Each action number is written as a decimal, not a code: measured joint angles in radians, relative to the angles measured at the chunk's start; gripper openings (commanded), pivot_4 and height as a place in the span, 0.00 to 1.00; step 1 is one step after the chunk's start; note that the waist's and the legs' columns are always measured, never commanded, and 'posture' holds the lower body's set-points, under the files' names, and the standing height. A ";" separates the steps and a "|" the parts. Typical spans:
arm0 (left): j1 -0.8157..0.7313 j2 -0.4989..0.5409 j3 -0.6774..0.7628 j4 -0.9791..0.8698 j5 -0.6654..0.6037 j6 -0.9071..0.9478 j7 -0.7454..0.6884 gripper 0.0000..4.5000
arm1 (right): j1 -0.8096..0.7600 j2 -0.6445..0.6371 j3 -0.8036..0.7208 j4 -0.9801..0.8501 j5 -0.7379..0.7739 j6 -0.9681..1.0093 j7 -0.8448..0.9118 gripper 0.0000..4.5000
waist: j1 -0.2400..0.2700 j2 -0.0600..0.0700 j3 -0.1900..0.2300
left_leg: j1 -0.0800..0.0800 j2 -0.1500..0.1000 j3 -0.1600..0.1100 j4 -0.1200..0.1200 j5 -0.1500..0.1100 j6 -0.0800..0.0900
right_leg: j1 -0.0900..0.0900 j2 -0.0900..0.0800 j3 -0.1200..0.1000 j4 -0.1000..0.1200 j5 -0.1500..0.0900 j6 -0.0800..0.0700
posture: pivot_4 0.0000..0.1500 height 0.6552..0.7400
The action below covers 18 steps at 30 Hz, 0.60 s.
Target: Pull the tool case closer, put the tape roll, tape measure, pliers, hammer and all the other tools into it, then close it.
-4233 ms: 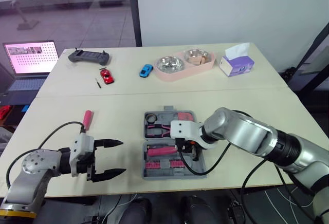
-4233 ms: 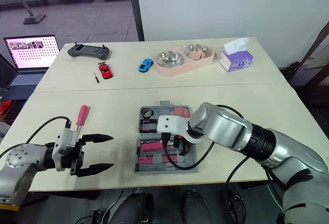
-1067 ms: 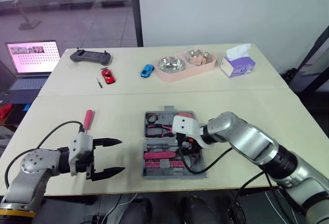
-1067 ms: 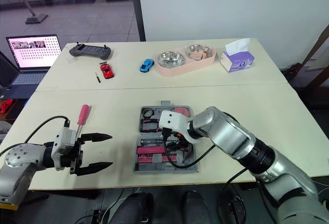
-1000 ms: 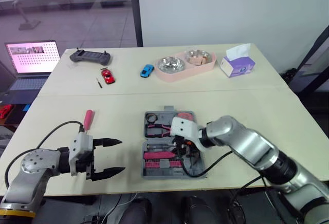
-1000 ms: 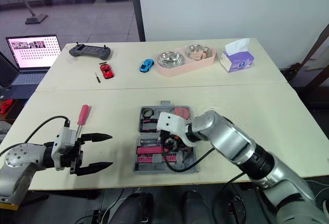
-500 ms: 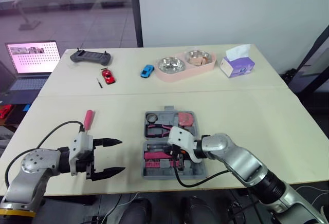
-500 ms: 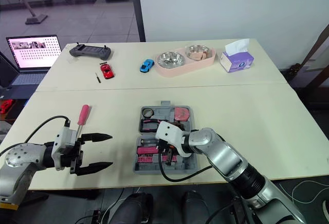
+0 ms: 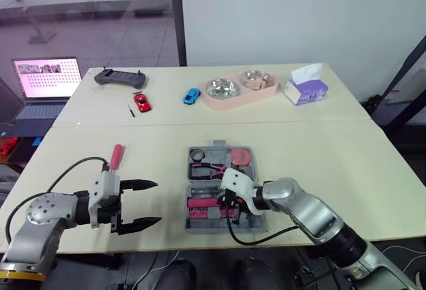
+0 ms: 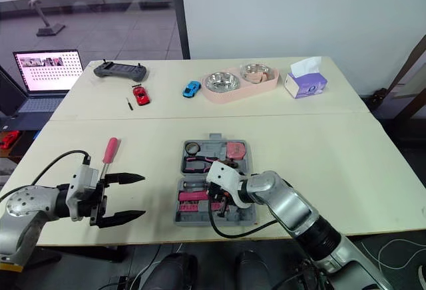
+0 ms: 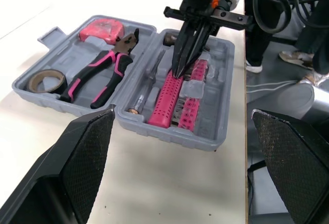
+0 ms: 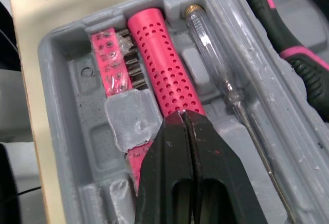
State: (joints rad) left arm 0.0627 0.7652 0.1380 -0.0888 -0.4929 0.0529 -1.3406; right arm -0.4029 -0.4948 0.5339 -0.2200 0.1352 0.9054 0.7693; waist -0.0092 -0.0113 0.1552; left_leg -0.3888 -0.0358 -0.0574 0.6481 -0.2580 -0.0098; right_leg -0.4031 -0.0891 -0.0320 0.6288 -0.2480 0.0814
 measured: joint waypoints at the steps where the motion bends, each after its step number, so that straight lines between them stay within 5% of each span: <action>1: 0.000 0.001 0.000 0.003 0.000 0.000 -0.004 1.00 | -0.010 0.023 -0.012 0.015 0.009 0.045 -0.003 0.01 | -0.001 0.000 -0.004 | 0.000 0.000 0.000 0.000 0.000 0.000 | 0.000 0.000 0.000 0.000 0.000 0.000 | 1.00 1.00; 11: -0.003 0.006 0.001 0.008 0.000 -0.001 -0.015 1.00 | -0.035 0.084 -0.064 0.060 0.066 0.197 -0.020 0.01 | -0.002 -0.002 -0.016 | 0.013 0.000 0.000 -0.004 -0.003 0.000 | 0.012 -0.004 0.000 -0.001 -0.008 0.000 | 1.00 1.00; 15: -0.004 0.009 0.005 0.013 -0.001 -0.002 -0.015 1.00 | 0.015 0.089 -0.128 -0.002 0.086 0.125 -0.047 0.01 | -0.002 -0.001 -0.014 | 0.000 -0.001 0.000 -0.002 -0.003 0.000 | -0.001 -0.005 0.000 0.001 -0.007 0.000 | 1.00 1.00; 18: 0.011 0.015 0.036 0.006 -0.026 0.033 -0.004 1.00 | 0.028 0.047 -0.324 -0.203 0.168 0.090 -0.040 0.01 | -0.001 0.010 -0.003 | -0.018 -0.002 0.000 0.002 -0.001 0.000 | -0.014 -0.004 0.001 0.003 -0.001 0.006 | 1.00 1.00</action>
State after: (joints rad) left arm 0.0735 0.7797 0.1737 -0.0826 -0.5191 0.0860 -1.3450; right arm -0.3753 -0.4473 0.2099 -0.4234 0.3029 0.9951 0.7292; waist -0.0101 -0.0010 0.1518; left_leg -0.4064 -0.0377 -0.0571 0.6497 -0.2592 -0.0101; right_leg -0.4173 -0.0936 -0.0311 0.6319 -0.2487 0.0878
